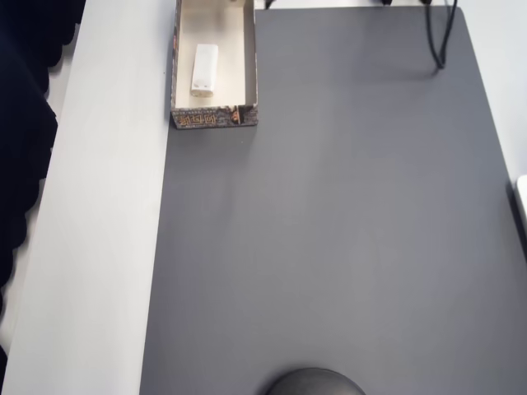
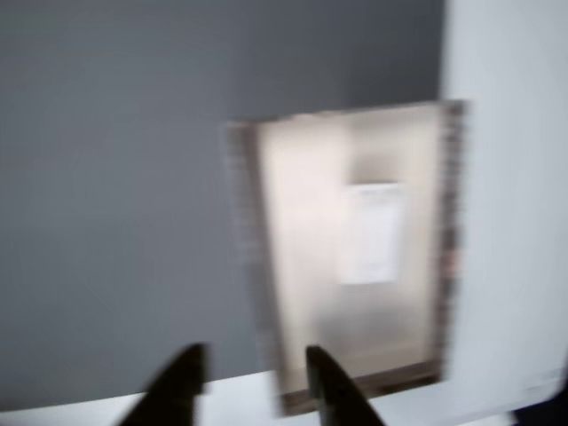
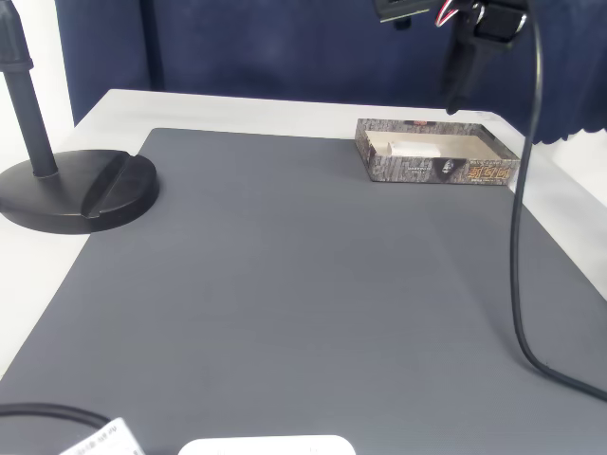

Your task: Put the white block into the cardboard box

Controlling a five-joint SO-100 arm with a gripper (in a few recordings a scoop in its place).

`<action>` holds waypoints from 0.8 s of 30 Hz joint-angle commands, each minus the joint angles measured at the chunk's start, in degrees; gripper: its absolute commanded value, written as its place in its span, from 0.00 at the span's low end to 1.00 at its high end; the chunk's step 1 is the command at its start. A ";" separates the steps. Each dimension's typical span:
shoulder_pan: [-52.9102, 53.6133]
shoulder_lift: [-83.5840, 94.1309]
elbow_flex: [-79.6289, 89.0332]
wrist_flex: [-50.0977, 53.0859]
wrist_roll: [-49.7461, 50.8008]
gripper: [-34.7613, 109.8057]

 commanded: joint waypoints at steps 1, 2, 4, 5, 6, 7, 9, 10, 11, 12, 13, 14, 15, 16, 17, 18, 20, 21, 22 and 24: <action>-6.77 12.13 10.99 0.62 -6.94 0.24; -8.70 13.80 12.83 0.62 -8.79 0.24; -12.74 17.23 16.08 0.62 -13.18 0.23; -14.85 18.81 17.49 0.62 -15.12 0.23; -17.05 20.39 18.72 0.62 -17.31 0.23; -19.16 21.88 19.69 0.62 -18.90 0.23; -23.55 24.70 21.01 0.62 -21.27 0.23; -25.66 26.10 21.80 0.62 -23.12 0.23; -27.77 27.60 22.59 0.62 -24.96 0.23; -29.88 29.09 23.73 0.62 -26.54 0.23; -31.82 30.76 25.14 0.62 -28.74 0.23; -33.93 32.34 26.89 0.62 -30.85 0.23; -36.04 34.01 28.92 0.53 -33.40 0.23; -38.23 35.86 31.20 0.26 -35.95 0.23; -40.43 37.97 33.66 -0.26 -38.06 0.23; -42.54 40.17 36.30 -1.05 -39.81 0.23; -46.49 45.09 42.01 -2.55 -43.33 0.23; -48.25 47.55 45.09 -2.72 -45.35 0.23; -49.92 50.01 48.25 -2.81 -47.29 0.23; -52.91 55.37 55.37 -5.19 -49.13 0.23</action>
